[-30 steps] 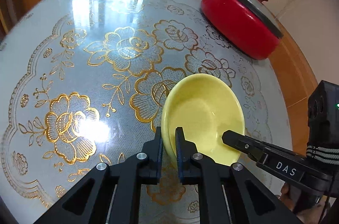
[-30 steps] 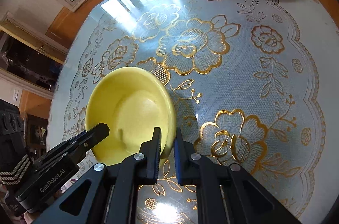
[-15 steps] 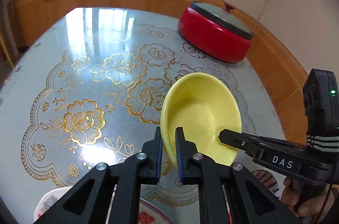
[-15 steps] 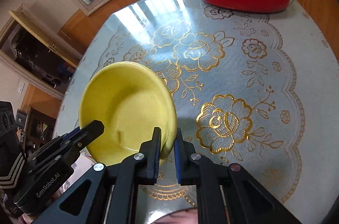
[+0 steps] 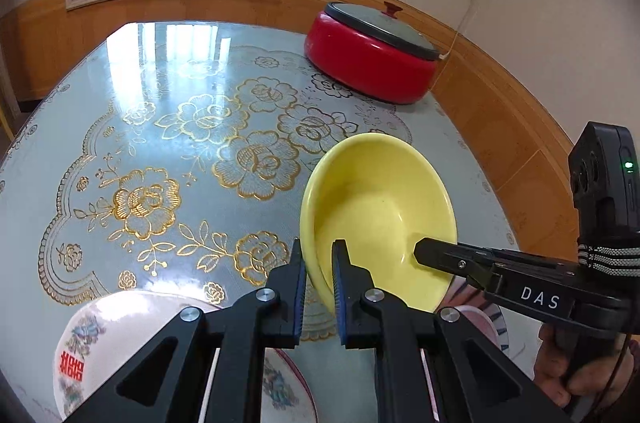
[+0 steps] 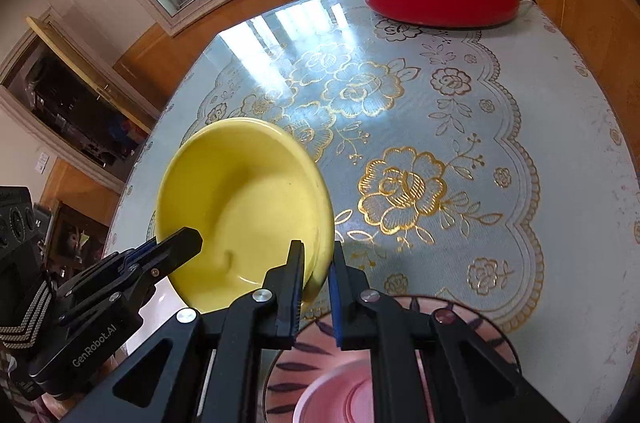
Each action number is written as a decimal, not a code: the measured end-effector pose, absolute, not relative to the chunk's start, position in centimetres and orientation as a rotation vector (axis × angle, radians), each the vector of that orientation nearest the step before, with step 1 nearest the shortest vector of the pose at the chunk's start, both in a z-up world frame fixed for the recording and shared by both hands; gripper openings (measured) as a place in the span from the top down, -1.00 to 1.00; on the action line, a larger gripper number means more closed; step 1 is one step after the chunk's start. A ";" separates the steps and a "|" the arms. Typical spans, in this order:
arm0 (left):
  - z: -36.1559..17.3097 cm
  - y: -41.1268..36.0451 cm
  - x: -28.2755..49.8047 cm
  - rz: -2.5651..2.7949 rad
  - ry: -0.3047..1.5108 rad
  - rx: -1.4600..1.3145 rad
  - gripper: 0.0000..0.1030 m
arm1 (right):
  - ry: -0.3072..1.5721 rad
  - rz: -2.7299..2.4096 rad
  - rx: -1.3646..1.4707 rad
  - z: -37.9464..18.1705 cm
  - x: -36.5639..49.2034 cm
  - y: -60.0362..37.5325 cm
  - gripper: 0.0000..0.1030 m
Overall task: Organize plates and bowls
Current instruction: 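Lift the yellow bowl with both grippers and carry it over the red bowl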
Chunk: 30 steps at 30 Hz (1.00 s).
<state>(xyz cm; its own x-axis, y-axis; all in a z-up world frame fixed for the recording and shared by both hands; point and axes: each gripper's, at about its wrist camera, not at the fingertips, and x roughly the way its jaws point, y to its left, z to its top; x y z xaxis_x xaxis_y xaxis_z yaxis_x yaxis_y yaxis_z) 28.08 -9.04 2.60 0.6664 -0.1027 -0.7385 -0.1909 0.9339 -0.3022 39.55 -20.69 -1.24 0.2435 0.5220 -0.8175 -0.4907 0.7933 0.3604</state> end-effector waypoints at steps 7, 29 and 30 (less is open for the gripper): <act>2.8 -11.0 26.4 -0.020 0.854 -0.354 0.77 | 1.121 0.682 0.031 -0.5 37.0 -23.2 0.78; 0.5 -18.4 24.2 -0.231 0.956 -0.291 0.75 | 1.211 0.563 0.027 -2.1 32.5 -31.0 0.75; 0.5 -18.5 24.1 -0.235 0.960 -0.292 0.75 | 1.216 0.565 0.028 -2.2 32.4 -31.2 0.74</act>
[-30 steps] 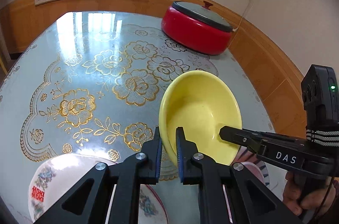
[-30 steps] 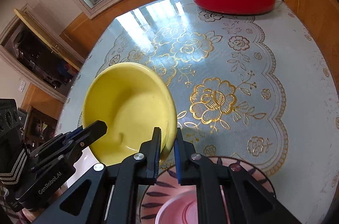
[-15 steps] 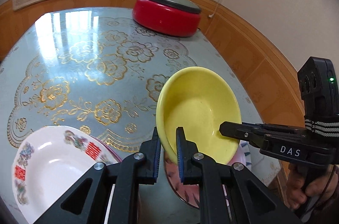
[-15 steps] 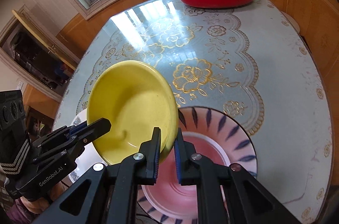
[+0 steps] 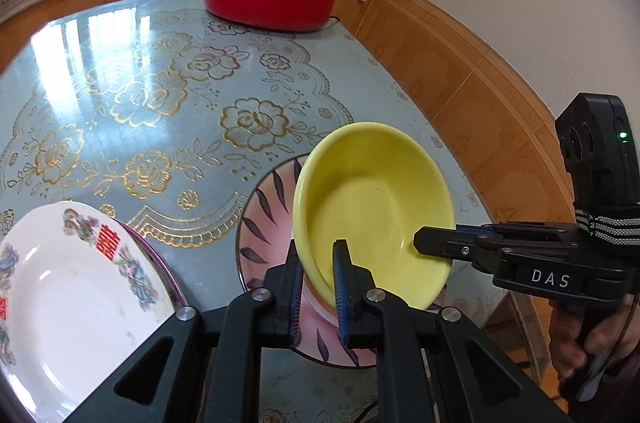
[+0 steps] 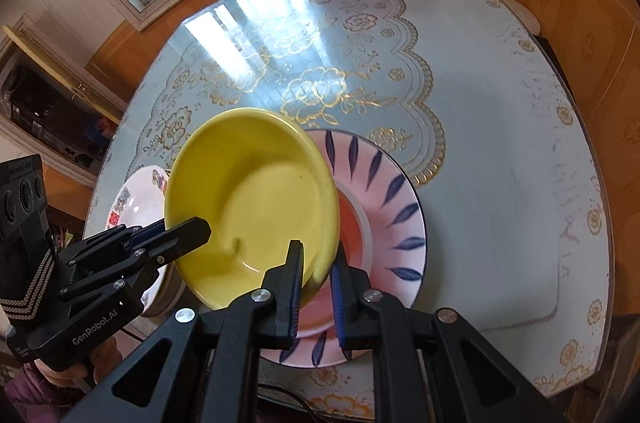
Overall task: Organize plates and bowls
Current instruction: 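Lift the yellow bowl with both grippers and carry it over the red bowl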
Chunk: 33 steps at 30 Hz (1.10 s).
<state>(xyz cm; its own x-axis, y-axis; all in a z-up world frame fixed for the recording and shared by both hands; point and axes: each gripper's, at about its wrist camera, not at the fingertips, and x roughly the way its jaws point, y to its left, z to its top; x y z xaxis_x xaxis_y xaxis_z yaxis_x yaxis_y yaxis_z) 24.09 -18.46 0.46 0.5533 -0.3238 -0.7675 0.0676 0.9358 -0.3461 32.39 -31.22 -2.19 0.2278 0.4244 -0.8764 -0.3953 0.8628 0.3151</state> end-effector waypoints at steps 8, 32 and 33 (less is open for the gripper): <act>-0.3 -19.1 23.7 -0.248 0.995 -0.289 0.75 | 1.266 0.564 0.038 -3.3 31.8 -31.8 0.72; -1.1 -19.2 23.5 -0.239 0.996 -0.277 0.72 | 1.254 0.553 0.007 -3.3 31.8 -31.3 0.60; -1.1 -19.2 23.5 -0.239 0.995 -0.274 0.72 | 1.254 0.552 0.006 -3.4 31.8 -31.3 0.60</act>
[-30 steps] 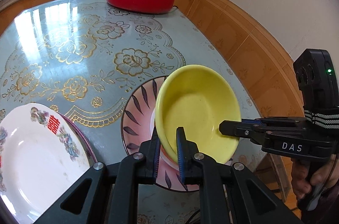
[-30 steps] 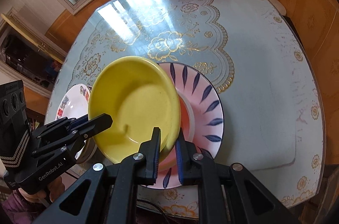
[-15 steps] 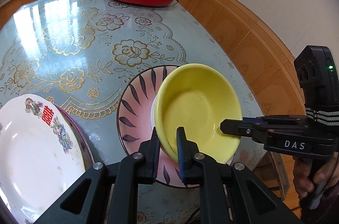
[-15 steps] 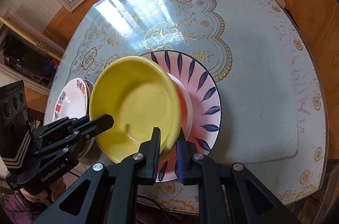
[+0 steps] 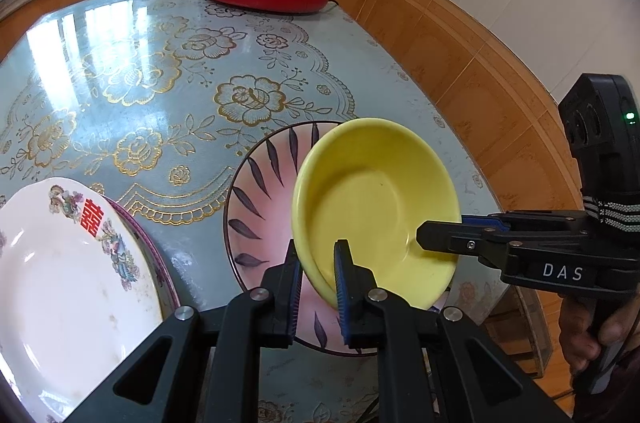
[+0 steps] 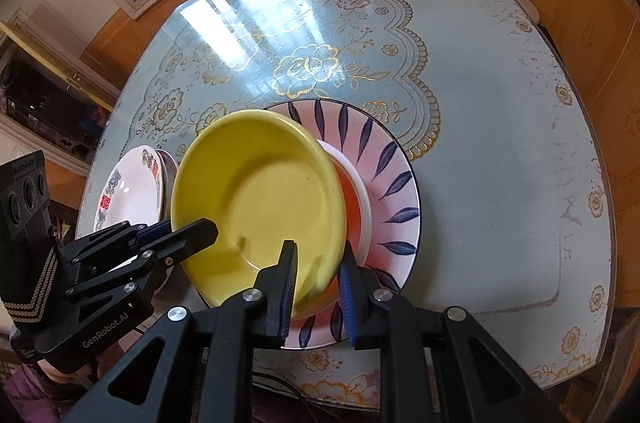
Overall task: Organize plates and bowls
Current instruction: 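Lift the yellow bowl with both grippers and carry it over the red bowl, then lower the yellow bowl into the red bowl and open both grippers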
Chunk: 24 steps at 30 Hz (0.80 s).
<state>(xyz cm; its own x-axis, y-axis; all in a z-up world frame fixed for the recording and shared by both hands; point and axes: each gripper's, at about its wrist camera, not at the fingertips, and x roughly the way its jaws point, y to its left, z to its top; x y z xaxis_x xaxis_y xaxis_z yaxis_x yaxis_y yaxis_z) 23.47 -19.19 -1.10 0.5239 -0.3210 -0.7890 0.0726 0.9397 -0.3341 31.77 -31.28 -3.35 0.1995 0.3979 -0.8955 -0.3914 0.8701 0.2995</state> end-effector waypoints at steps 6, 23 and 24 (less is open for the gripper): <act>-1.2 -19.1 23.3 -0.238 0.994 -0.272 0.71 | 1.224 0.531 -0.012 -2.8 31.6 -31.4 0.60; -1.7 -19.1 23.0 -0.212 0.994 -0.268 0.70 | 1.170 0.496 -0.047 -3.2 31.7 -31.7 0.58; -1.7 -19.1 23.0 -0.210 0.994 -0.269 0.70 | 1.171 0.497 -0.046 -3.3 31.7 -31.7 0.58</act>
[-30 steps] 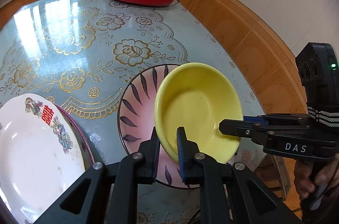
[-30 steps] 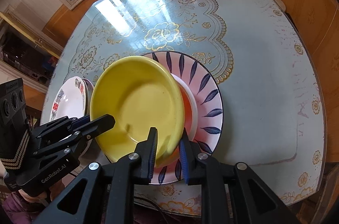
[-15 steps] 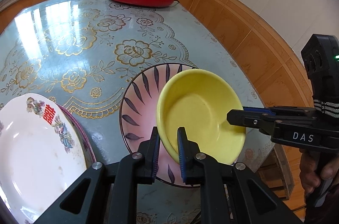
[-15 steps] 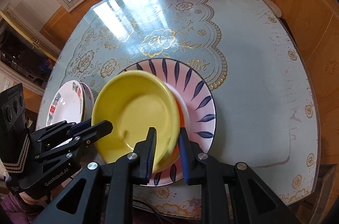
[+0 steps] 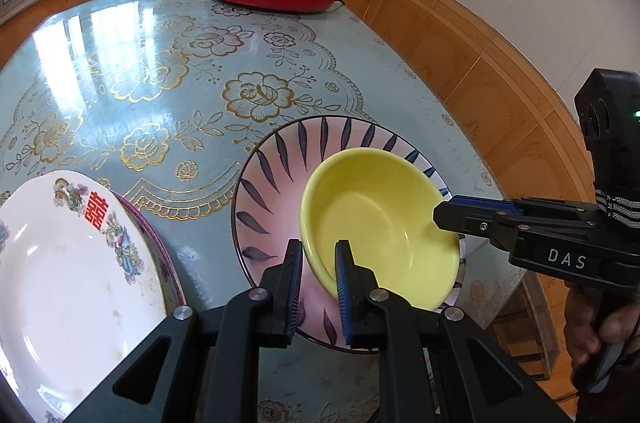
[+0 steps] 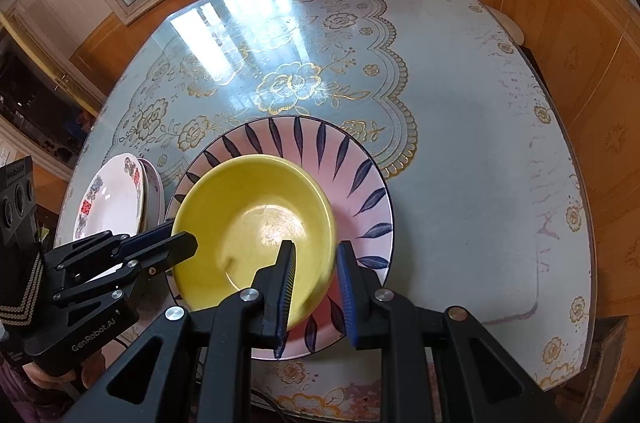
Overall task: Organize plates and bowls
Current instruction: 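Lower the yellow bowl into the red bowl and open both grippers, then grasp the rim of the blue-striped plate with both grippers and lift it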
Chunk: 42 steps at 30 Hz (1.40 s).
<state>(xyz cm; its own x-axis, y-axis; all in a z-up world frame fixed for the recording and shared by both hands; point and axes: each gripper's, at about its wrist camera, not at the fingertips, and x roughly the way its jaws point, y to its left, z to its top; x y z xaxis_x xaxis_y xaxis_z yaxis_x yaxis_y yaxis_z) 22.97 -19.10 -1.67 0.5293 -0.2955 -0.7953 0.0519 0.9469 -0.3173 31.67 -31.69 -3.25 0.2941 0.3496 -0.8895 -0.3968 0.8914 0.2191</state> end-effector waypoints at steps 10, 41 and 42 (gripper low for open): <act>-1.6 -18.8 22.9 -0.202 0.983 -0.293 0.53 | 1.093 0.495 -0.075 -2.7 31.2 -31.8 0.58; -2.6 -16.7 26.6 -0.161 1.007 -0.231 0.47 | 1.157 0.449 0.062 -7.4 32.1 -35.7 0.48; -2.7 -16.9 26.7 -0.159 1.009 -0.217 0.47 | 1.157 0.452 0.061 -7.5 32.2 -35.5 0.51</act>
